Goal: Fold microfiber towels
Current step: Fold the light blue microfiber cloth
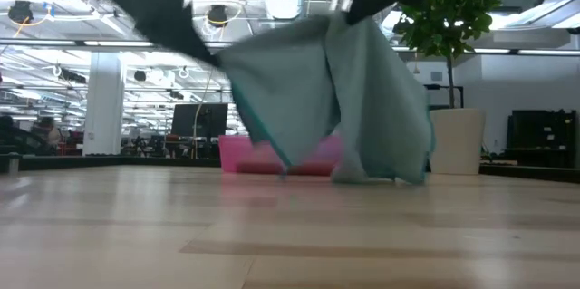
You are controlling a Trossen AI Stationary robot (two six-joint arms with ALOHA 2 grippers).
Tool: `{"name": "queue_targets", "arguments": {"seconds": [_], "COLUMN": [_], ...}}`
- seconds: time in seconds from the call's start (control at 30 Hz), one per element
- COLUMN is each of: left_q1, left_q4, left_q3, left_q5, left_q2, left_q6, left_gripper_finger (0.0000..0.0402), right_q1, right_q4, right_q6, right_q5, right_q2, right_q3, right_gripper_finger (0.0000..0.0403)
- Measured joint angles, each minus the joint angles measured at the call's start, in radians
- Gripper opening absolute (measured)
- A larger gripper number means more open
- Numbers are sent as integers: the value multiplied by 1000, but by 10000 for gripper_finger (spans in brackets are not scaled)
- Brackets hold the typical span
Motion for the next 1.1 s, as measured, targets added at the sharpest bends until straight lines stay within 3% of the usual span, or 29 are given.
{"name": "queue_targets", "arguments": {"seconds": [0.23,0.4,0.57,0.73,0.9,1.1], "left_q1": [-93,-131,-129,-127,-120,-115], "left_q4": [39,-30,-160,-378,-501,-514], "left_q3": [-48,-10,66,175,290,347], "left_q5": [38,43,19,-103,-157,-154], "left_q2": [183,192,115,-3,-111,-193], "left_q6": [-171,-195,-127,-66,-29,24], "left_gripper_finger": [0,0,0,0,0,0], "right_q1": [100,150,180,224,248,232], "right_q4": [24,-1,-33,-2,53,130], "right_q6": [30,81,166,231,232,174], "right_q5": [-35,-31,-15,82,122,165], "right_q2": [212,288,244,208,246,335], "right_q3": [0,-2,-2,0,0,0], "right_gripper_finger": [61,106,153,183,191,187]}}
